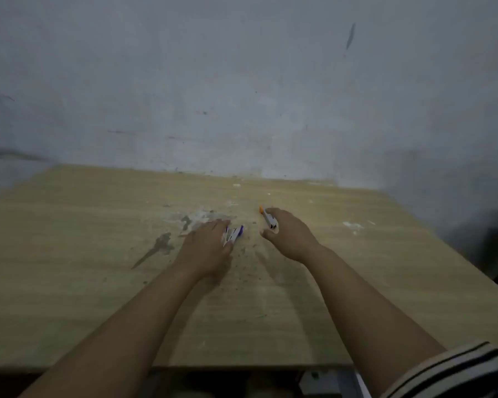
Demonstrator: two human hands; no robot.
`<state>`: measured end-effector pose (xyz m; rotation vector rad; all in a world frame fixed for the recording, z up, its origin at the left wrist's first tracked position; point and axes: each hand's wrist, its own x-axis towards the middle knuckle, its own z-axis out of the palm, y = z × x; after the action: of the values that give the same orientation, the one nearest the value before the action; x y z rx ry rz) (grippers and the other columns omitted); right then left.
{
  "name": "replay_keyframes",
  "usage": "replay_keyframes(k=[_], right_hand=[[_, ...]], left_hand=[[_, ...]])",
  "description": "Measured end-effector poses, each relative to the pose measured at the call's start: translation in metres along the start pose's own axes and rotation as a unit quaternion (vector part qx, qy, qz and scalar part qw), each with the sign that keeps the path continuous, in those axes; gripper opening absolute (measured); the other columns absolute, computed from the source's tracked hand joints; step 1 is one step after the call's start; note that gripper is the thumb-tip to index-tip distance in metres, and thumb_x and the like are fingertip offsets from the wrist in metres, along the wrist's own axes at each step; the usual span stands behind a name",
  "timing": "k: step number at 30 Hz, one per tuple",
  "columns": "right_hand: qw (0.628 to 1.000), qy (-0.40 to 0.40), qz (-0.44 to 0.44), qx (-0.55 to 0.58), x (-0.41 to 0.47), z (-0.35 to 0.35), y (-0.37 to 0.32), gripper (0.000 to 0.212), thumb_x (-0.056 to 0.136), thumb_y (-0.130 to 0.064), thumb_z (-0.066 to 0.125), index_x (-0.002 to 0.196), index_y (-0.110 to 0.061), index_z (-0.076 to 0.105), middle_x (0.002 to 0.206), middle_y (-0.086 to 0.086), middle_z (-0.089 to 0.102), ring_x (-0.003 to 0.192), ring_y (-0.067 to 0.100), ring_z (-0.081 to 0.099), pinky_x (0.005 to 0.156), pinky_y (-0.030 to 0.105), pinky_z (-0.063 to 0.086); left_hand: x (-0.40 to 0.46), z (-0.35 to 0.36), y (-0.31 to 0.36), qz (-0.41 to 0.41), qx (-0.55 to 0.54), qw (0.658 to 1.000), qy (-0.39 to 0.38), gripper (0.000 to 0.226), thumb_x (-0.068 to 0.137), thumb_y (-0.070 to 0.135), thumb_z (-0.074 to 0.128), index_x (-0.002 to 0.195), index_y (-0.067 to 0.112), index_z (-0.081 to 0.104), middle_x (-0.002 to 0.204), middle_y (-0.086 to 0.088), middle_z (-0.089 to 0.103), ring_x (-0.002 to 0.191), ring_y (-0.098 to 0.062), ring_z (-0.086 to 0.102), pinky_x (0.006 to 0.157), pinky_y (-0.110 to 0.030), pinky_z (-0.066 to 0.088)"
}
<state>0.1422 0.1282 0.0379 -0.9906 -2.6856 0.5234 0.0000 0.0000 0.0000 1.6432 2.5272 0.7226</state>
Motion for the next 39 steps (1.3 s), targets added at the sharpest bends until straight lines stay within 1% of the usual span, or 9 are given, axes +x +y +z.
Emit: replay_keyframes(k=[7, 11, 15, 20, 24, 28, 31, 35, 39], right_hand=[[0.999, -0.003, 0.034, -0.027, 0.053, 0.021, 0.031, 0.057, 0.09, -0.034, 0.054, 0.14, -0.019, 0.033, 0.144, 0.011, 0.045, 0.129, 0.031, 0.042, 0.107, 0.051, 0.036], [0.996, 0.023, 0.051, -0.068, 0.087, 0.032, 0.043, 0.055, 0.09, -0.037, 0.053, 0.137, -0.015, 0.036, 0.135, 0.012, 0.052, 0.123, 0.035, 0.045, 0.104, 0.048, 0.038], [0.993, 0.048, 0.09, -0.063, 0.109, 0.045, 0.043, 0.049, 0.09, -0.034, 0.051, 0.131, -0.01, 0.039, 0.124, 0.015, 0.059, 0.117, 0.037, 0.046, 0.098, 0.044, 0.039], [0.991, 0.1, 0.092, 0.002, 0.108, 0.055, 0.037, 0.041, 0.087, -0.001, 0.046, 0.127, -0.013, 0.045, 0.117, 0.022, 0.058, 0.105, 0.036, 0.049, 0.084, 0.04, 0.043], [0.994, 0.092, 0.037, 0.045, 0.084, 0.047, 0.04, 0.052, 0.086, 0.004, 0.047, 0.135, -0.012, 0.041, 0.128, 0.019, 0.057, 0.115, 0.035, 0.05, 0.091, 0.041, 0.044], [0.991, 0.122, -0.025, 0.048, 0.047, 0.034, 0.052, 0.052, 0.083, 0.005, 0.05, 0.132, -0.01, 0.047, 0.126, 0.015, 0.059, 0.116, 0.032, 0.049, 0.094, 0.038, 0.04], [0.985, 0.151, -0.082, 0.025, 0.011, 0.023, 0.069, 0.05, 0.078, 0.01, 0.053, 0.126, -0.007, 0.054, 0.117, 0.016, 0.065, 0.106, 0.035, 0.055, 0.085, 0.034, 0.04], [0.977, 0.173, -0.122, 0.013, -0.038, 0.002, 0.084, 0.042, 0.075, 0.008, 0.053, 0.115, -0.003, 0.062, 0.107, 0.018, 0.07, 0.096, 0.037, 0.059, 0.078, 0.025, 0.035], [0.971, 0.183, -0.152, 0.014, -0.097, -0.017, 0.102, 0.042, 0.073, 0.007, 0.056, 0.113, -0.005, 0.062, 0.106, 0.016, 0.07, 0.095, 0.019, 0.05, 0.077, 0.016, 0.031]], left_hand=[[0.037, 0.033, -0.01, -0.041, -0.017, 0.999, -0.012, 0.065, 0.087, 0.046, 0.05, 0.14, 0.012, 0.033, 0.144, -0.008, 0.044, 0.129, -0.024, 0.042, 0.106, -0.04, 0.037], [0.054, 0.042, -0.01, -0.065, 0.009, 0.997, -0.045, 0.08, 0.086, 0.056, 0.045, 0.146, 0.01, 0.019, 0.154, -0.008, 0.029, 0.139, -0.024, 0.029, 0.115, -0.041, 0.027], [0.057, 0.045, -0.006, -0.088, 0.007, 0.995, -0.046, 0.082, 0.087, 0.051, 0.047, 0.148, 0.011, 0.009, 0.153, -0.008, 0.029, 0.14, -0.025, 0.027, 0.116, -0.04, 0.025], [0.048, 0.048, 0.001, -0.111, 0.014, 0.993, 0.032, 0.066, 0.088, 0.043, 0.048, 0.141, 0.011, 0.026, 0.137, -0.009, 0.049, 0.126, -0.027, 0.043, 0.106, -0.04, 0.037], [0.039, 0.049, 0.01, -0.129, 0.047, 0.99, 0.034, 0.056, 0.091, 0.037, 0.044, 0.138, 0.008, 0.035, 0.139, -0.01, 0.049, 0.128, -0.026, 0.04, 0.111, -0.038, 0.032], [0.031, 0.043, 0.019, -0.123, -0.02, 0.99, 0.059, 0.027, 0.084, 0.018, 0.049, 0.109, 0.01, 0.058, 0.104, -0.011, 0.062, 0.1, -0.028, 0.056, 0.078, -0.037, 0.046], [0.014, 0.042, 0.024, -0.072, -0.051, 0.994, 0.066, 0.031, 0.079, 0.008, 0.05, 0.106, 0.017, 0.062, 0.098, -0.008, 0.065, 0.092, -0.027, 0.058, 0.068, -0.036, 0.048], [-0.016, 0.041, 0.041, 0.007, -0.065, 0.993, 0.095, 0.04, 0.081, 0.009, 0.058, 0.12, 0.016, 0.06, 0.109, -0.003, 0.058, 0.101, -0.021, 0.052, 0.08, -0.034, 0.046], [-0.06, 0.044, 0.073, 0.082, -0.071, 0.985, 0.134, 0.042, 0.082, 0.007, 0.06, 0.123, 0.012, 0.058, 0.105, -0.002, 0.056, 0.091, -0.009, 0.043, 0.077, -0.018, 0.034]])
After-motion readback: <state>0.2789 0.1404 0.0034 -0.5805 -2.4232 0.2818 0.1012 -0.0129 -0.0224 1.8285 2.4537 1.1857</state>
